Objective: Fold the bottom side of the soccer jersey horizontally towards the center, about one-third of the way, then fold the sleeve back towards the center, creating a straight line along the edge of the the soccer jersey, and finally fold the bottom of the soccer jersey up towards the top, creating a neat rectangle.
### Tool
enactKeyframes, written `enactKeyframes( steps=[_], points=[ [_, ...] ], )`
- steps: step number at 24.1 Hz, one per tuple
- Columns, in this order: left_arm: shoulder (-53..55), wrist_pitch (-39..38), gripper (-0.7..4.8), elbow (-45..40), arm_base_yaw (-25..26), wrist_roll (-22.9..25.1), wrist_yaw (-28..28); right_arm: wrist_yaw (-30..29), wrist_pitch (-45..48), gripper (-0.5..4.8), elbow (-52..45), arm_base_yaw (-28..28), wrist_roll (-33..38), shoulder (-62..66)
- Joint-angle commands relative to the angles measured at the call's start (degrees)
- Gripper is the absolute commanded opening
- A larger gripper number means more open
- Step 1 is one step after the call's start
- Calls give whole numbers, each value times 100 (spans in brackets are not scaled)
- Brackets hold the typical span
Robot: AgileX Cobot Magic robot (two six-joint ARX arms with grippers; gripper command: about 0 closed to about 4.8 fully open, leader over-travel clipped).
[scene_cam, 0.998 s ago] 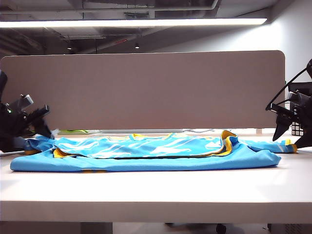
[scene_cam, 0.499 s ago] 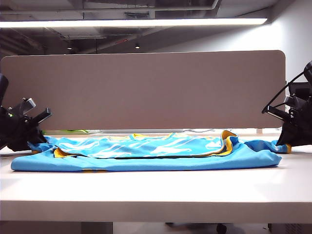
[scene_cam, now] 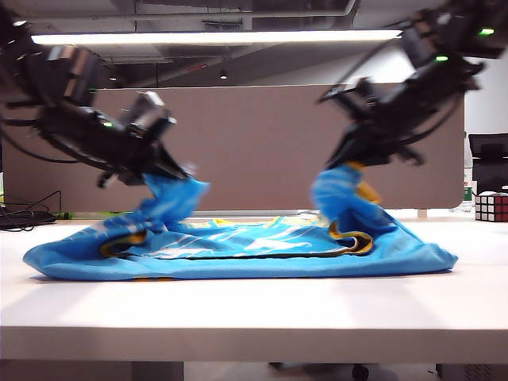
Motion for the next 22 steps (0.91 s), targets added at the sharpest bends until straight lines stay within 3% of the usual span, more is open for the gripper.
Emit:
enactKeyframes(
  steps=[1, 2, 3, 5, 7, 14, 22],
  points=[
    [9, -1528, -5, -4, -468, 1119, -295, 369, -1106, -1, 9, 667, -855, 101],
    [7, -2037, 35, -7, -605, 1532, -852, 634, -1478, 24, 4, 861, -1193, 146],
    [4, -2190, 111, -4, -645, 1637, -1084, 752, -1631, 92, 0, 920, -1285, 149],
    [-17, -2430, 330, -4, -647, 1716, -1355, 743, -1685, 220, 0, 922, -1246, 140],
    [-87, -2542, 453, -4, -560, 1716, -1510, 704, -1641, 304, 2, 861, -1067, 72],
    [-1097, -3136, 463, -7, 131, 1690, -1488, 719, -1749, 315, 2, 393, -892, -719],
    [-1458, -4656, 463, -24, 1054, 1561, -1495, 706, -2800, 316, -2, 13, -804, -1012]
  ],
)
